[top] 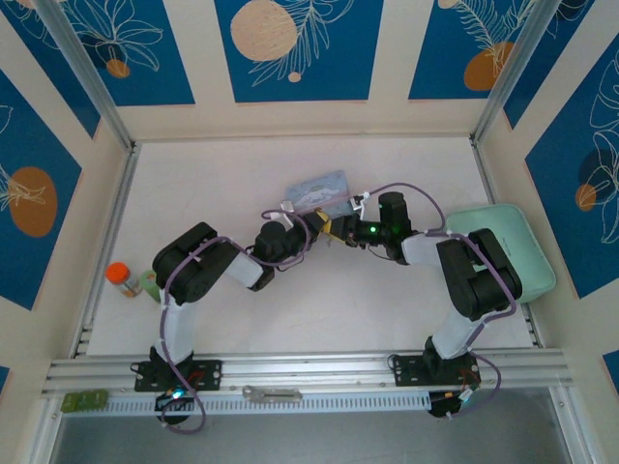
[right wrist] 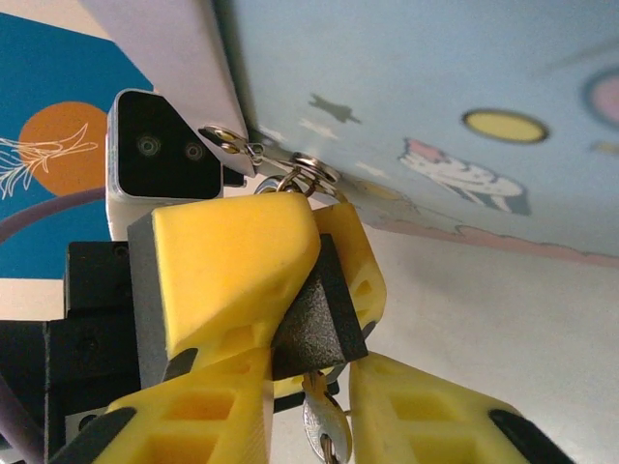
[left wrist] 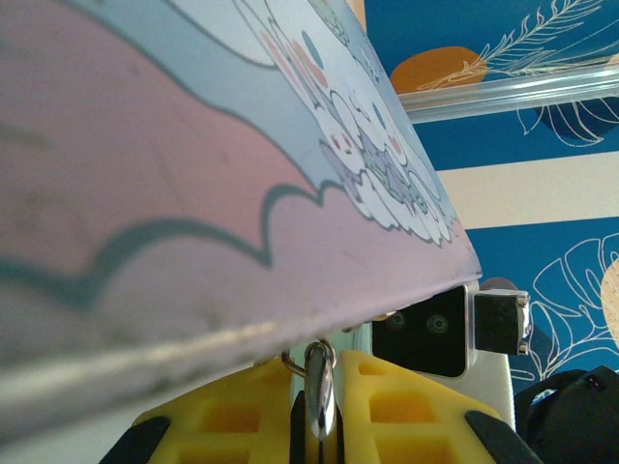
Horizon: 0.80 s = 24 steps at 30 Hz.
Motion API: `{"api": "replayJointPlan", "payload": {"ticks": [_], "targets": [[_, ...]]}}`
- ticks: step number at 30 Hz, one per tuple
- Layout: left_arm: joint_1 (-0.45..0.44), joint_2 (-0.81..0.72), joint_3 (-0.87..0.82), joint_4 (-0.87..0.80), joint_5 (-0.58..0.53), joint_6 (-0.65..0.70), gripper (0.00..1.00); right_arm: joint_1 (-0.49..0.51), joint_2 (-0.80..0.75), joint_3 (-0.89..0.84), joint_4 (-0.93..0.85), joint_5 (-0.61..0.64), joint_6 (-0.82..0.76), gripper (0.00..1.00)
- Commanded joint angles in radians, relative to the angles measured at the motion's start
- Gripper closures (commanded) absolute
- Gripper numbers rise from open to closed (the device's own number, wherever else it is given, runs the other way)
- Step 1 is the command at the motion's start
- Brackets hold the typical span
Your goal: Unlock the padlock with the key
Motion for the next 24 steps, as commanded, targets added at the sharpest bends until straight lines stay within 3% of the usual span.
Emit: {"api": "replayJointPlan", "payload": {"ticks": [1, 4, 7, 10, 20, 24], "targets": [[-0.01, -0.006, 0.004, 0.105, 0.01, -0.003, 1.0, -0.003, -0.012, -0.014, -0.006, -0.027, 0.005, 0.79], [-0.01, -0.007, 0.0, 0.104, 0.006, -0.003, 1.0, -0.004, -0.015, -0.024, 0.0, -0.035, 0.012, 0.77], [-0.009, -0.006, 0.001, 0.107, 0.002, -0.003, 1.0, -0.007, -0.021, -0.038, 0.008, -0.04, 0.015, 0.62], [-0.008, -0.004, 0.004, 0.105, 0.004, -0.003, 1.0, -0.006, -0.024, -0.041, 0.01, -0.046, 0.015, 0.62], [-0.009, -0.007, 0.009, 0.098, 0.008, -0.003, 1.0, -0.02, -0.033, -0.046, 0.013, -0.039, 0.02, 0.76], [-0.009, -0.007, 0.01, 0.097, 0.014, -0.003, 1.0, -0.022, -0.031, -0.041, 0.028, -0.047, 0.029, 0.89]]}}
